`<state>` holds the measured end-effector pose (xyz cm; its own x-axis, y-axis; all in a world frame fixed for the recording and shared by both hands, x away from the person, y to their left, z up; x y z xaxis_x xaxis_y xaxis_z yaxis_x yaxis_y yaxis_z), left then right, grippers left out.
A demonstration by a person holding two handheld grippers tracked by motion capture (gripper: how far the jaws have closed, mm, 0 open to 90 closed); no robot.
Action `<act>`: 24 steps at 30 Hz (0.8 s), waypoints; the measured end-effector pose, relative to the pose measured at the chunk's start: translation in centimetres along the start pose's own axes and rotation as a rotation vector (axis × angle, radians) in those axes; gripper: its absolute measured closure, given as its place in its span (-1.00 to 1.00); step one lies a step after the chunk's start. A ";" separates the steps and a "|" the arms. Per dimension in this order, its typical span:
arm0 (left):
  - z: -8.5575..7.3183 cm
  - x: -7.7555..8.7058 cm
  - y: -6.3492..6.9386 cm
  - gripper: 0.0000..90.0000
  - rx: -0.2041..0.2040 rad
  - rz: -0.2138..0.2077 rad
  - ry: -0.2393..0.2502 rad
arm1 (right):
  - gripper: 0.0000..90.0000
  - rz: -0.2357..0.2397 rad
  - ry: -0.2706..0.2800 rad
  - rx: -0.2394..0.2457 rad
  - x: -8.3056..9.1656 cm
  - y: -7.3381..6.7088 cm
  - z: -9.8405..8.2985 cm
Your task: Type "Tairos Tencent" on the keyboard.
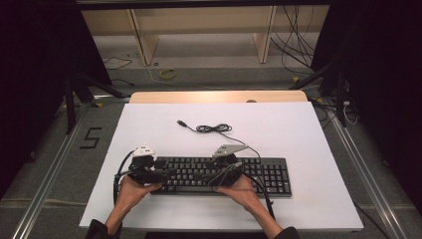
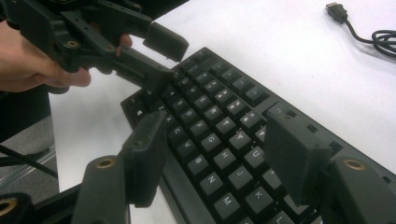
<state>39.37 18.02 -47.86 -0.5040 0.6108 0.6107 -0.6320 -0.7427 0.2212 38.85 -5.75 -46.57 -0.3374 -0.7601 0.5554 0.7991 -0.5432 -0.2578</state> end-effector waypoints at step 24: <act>0.3 -1.5 0.1 0.62 -0.055 -0.031 -0.108 | -0.12 -0.002 -0.004 0.004 0.8 -0.2 -1.0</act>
<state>40.24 16.96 -48.48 -0.4192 0.5979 0.6833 -0.6792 -0.7059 0.2010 37.94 -6.64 -46.82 -0.3371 -0.7573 0.5593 0.8005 -0.5433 -0.2532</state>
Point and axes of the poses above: each handheld gripper's, and its own axes: x roughly backward along the jaws, z roughly out of its top, y roughly to its right, the point moved 3 cm from there along -x, roughly forward along the jaws, and after that the axes turned 1 degree about -x, right-handed, at the moved point
